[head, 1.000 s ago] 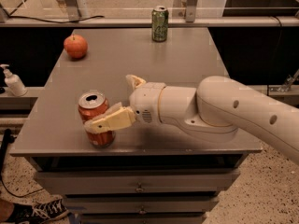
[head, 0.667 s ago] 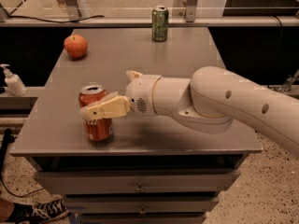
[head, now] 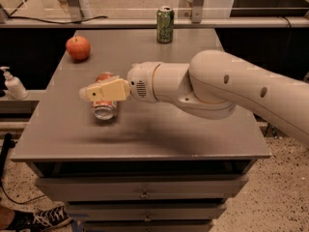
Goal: Knock coke can over
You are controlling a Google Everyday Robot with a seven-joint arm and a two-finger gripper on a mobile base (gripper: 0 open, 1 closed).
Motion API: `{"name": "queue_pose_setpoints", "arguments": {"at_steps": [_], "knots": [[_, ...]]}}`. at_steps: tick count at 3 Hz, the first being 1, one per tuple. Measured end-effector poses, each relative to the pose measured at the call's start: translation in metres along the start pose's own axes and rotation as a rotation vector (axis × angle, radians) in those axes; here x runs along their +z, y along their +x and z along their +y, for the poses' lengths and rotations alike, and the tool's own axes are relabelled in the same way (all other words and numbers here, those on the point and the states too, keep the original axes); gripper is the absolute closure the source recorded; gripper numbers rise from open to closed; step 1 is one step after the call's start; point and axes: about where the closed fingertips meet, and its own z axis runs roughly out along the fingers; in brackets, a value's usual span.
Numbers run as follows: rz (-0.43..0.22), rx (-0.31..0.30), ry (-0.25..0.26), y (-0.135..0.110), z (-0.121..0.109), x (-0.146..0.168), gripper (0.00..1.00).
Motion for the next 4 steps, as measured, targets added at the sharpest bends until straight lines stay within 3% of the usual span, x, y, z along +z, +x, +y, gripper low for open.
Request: {"name": "queue_pose_setpoints", "arguments": {"at_steps": [2, 4], "knots": [[-0.011, 0.051, 0.026, 0.015, 0.000, -0.006, 0.00], [-0.027, 0.030, 0.060, 0.025, -0.009, -0.032, 0.00]]}}
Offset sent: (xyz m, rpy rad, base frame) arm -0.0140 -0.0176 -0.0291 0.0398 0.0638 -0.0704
